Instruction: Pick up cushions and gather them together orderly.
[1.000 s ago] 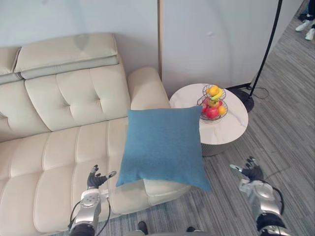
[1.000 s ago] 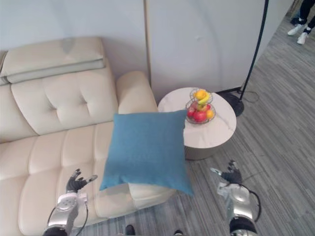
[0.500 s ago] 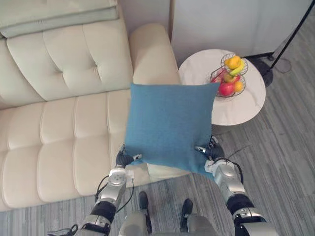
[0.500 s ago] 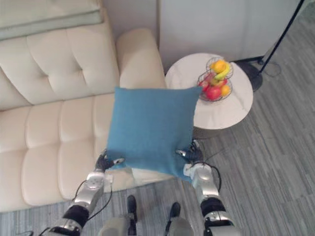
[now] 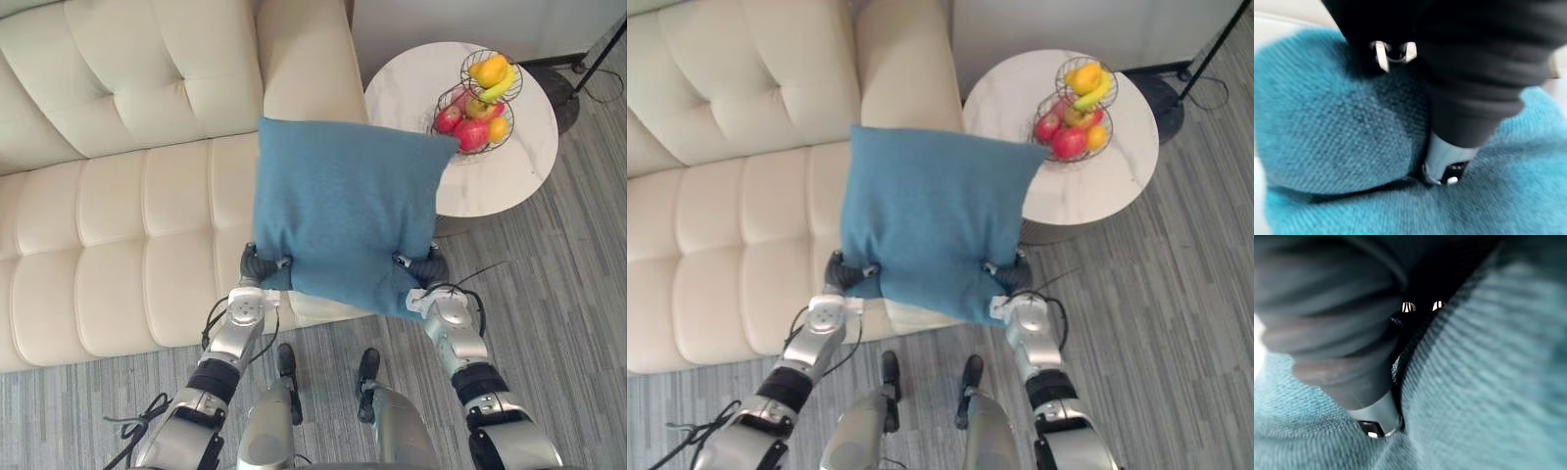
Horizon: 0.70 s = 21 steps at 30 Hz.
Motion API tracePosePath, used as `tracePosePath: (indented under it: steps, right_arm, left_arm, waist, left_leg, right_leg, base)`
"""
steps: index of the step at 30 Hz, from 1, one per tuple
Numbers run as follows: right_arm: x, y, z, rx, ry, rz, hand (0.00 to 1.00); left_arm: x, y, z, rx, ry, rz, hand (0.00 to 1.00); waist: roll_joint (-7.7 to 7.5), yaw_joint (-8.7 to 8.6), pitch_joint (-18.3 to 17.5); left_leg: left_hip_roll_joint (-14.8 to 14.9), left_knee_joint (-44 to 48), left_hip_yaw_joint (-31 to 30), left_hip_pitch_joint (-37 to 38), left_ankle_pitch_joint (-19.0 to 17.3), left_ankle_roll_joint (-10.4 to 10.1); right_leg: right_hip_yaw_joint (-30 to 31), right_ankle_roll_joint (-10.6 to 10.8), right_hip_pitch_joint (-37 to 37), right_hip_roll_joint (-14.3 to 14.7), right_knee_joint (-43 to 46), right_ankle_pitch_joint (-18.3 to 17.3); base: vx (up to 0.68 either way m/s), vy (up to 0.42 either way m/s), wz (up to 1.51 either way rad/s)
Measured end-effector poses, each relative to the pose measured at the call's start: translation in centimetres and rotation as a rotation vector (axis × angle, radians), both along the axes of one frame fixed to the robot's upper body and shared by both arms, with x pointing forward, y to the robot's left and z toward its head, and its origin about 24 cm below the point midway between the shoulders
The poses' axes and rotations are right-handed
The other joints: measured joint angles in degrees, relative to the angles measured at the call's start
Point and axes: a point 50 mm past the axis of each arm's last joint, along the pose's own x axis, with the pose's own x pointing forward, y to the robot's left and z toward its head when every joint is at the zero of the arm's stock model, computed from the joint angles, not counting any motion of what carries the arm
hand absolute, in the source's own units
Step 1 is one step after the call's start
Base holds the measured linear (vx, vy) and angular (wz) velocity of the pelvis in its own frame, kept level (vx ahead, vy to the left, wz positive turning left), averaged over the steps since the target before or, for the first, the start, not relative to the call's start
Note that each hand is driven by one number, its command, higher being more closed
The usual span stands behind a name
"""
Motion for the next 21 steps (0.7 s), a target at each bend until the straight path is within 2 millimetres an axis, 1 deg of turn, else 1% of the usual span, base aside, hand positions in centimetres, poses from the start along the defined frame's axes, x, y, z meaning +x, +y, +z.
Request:
tracePosePath:
  steps: [3, 5, 6, 7, 9, 11, 12, 14, 18, 20, 21]
  right_arm:
    - [-1.9, -0.4, -1.0, 0.006, 0.022, -0.008, 1.0]
    - [-2.6, -0.5, -1.5, 0.007, 0.033, -0.013, 1.0]
    - [-3.5, -0.7, -2.2, 0.011, 0.056, -0.017, 1.0]
    - [-3.9, -0.8, -2.4, 0.013, 0.064, -0.019, 1.0]
    - [-5.2, -1.2, -3.0, 0.023, 0.082, -0.031, 1.0]
    - [-6.4, -1.6, -3.3, 0.03, 0.087, -0.046, 1.0]
    - [-6.5, -1.6, -3.4, 0.032, 0.088, -0.049, 1.0]
    - [-8.0, -1.7, -3.6, 0.06, 0.087, -0.079, 1.0]
    - [-10.3, -1.2, -3.6, 0.1, 0.08, -0.104, 1.0]
    - [-11.5, -0.8, -3.2, 0.126, 0.059, -0.116, 1.0]
    - [-11.8, -0.6, -2.7, 0.132, 0.038, -0.12, 1.0]
  left_arm:
    - [-1.1, -0.6, -0.2, -0.036, -0.007, -0.029, 1.0]
    - [-1.7, -0.7, -0.6, -0.04, 0.005, -0.038, 1.0]
    - [-2.6, -0.8, -1.4, -0.045, 0.031, -0.05, 1.0]
    - [-2.9, -0.8, -1.8, -0.047, 0.043, -0.058, 1.0]
    - [-4.3, -0.9, -2.6, -0.065, 0.067, -0.078, 1.0]
    - [-5.3, -1.2, -3.0, -0.088, 0.082, -0.095, 1.0]
    - [-5.4, -1.3, -3.0, -0.092, 0.083, -0.097, 1.0]
    - [-6.8, -1.5, -3.5, -0.135, 0.098, -0.099, 1.0]
    - [-9.1, -1.3, -3.7, -0.181, 0.11, -0.094, 1.0]
    - [-10.2, -1.2, -3.3, -0.205, 0.094, -0.089, 1.0]
    - [-10.3, -1.3, -2.8, -0.215, 0.077, -0.093, 1.0]
  waist:
    - [-0.09, -0.01, -0.16]
    - [-0.09, -0.26, -0.39]
    - [-0.23, -0.51, -1.59]
    - [-0.25, -0.54, -2.08]
    - [-0.24, -0.85, -2.29]
    - [-0.2, -0.92, -2.59]
    - [-0.21, -0.92, -2.74]
    - [-0.25, -1.13, -5.06]
    - [-0.18, -1.13, -7.0]
    - [-0.41, -0.81, -8.58]
    - [-0.61, -0.75, -9.11]
  left_leg:
    - [-0.6, -1.56, 0.61, 3.61, 0.01, -0.01]
    - [-0.89, -2.81, 0.77, 5.03, 0.38, -0.15]
    - [-1.21, -4.03, 0.79, 5.59, 1.05, -0.11]
    - [-1.34, -4.61, 0.71, 5.83, 1.4, 0.0]
    - [-1.62, -5.82, 0.61, 8.16, 1.83, -0.02]
    - [-1.88, -5.86, 0.05, 10.07, 1.83, -0.02]
    - [-1.91, -5.86, 0.02, 10.21, 1.83, -0.02]
    - [-2.06, -5.91, -0.66, 10.64, 1.84, -0.02]
    - [-2.51, -6.64, -2.55, 13.15, 1.92, 0.02]
    - [-3.08, -6.34, -4.7, 12.83, 1.87, 0.0]
    - [-3.5, -5.34, -6.15, 11.9, 1.84, 0.03]
  right_leg:
    - [0.67, 0.23, 2.47, -0.44, 0.09, -0.19]
    - [0.87, 0.28, 3.29, -0.54, -0.04, -0.22]
    - [0.95, 0.32, 3.35, -0.63, -0.18, -0.19]
    - [0.91, 0.34, 3.38, -0.67, -0.23, -0.18]
    - [0.86, 0.42, 5.25, -0.71, -0.36, -0.25]
    - [0.72, 0.94, 7.45, -0.89, -0.37, -0.67]
    - [0.7, 0.98, 7.64, -0.92, -0.34, -0.73]
    - [-0.18, 1.16, 8.59, -1.1, -0.32, -1.15]
    - [-1.96, 1.39, 11.65, -1.75, 0.64, -2.84]
    - [-4.13, 1.59, 12.45, -2.76, 2.64, -4.42]
    - [-5.55, 1.65, 12.42, -3.68, 3.84, -5.17]
  base:
    - [-0.05, 0.044, -0.08]
    - [-0.02, 0.036, -0.05]
    - [0.0, 0.035, 0.01]
    - [0.02, 0.034, 0.01]
    - [0.04, 0.016, 0.03]
    - [0.02, 0.01, 0.1]
    - [0.02, 0.012, 0.17]
    - [0.01, 0.009, 0.21]
    - [-0.01, 0.0, 0.3]
    - [-0.02, -0.008, 0.59]
    - [0.0, -0.005, 0.69]
